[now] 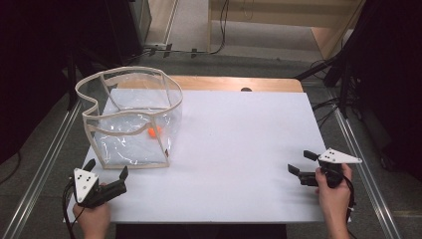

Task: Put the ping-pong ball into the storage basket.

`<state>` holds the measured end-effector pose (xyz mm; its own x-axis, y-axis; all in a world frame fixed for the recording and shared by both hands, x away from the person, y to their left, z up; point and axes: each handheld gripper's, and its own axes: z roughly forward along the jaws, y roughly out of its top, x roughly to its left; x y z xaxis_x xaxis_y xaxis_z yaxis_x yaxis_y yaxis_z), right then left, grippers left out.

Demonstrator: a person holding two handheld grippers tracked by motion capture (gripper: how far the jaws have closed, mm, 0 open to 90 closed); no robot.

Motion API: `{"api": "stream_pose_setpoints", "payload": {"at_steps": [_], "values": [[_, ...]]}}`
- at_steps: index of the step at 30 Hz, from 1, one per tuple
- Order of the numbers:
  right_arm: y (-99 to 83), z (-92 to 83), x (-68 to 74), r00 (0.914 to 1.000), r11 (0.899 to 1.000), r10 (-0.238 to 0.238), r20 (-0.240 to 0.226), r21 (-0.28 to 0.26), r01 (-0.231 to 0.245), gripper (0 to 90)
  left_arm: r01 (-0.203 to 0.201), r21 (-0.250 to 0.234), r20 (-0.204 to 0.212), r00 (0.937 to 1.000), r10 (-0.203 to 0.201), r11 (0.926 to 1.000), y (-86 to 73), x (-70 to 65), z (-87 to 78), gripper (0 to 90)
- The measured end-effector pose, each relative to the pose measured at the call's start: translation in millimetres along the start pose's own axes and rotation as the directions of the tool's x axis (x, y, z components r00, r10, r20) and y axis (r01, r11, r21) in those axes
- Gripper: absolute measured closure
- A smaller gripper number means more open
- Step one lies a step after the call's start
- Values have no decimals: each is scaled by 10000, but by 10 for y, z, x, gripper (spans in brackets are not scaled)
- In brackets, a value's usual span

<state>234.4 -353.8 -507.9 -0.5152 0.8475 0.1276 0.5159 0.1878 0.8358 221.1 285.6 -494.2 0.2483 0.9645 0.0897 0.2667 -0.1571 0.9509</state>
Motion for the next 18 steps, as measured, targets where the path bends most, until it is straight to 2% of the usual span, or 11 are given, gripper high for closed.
{"api": "stream_pose_setpoints", "payload": {"at_steps": [7, 14, 18], "values": [[-100, -91, -33, 9992, 9991, 335, 228, -262, -329, 106, 42, -2, 4, 10000, -42, 10000, 2, 2, 6, 0], [-241, -174, -73, 9975, 9983, 458, 535, -385, -437, 106, 38, -1, 10, 10000, -38, 10000, 3, 2, 7, 0], [-295, -223, -123, 9959, 9940, 734, 525, -847, -688, 106, 35, 16, -11, 10000, -35, 10000, 3, 0, 7, 0]]}}
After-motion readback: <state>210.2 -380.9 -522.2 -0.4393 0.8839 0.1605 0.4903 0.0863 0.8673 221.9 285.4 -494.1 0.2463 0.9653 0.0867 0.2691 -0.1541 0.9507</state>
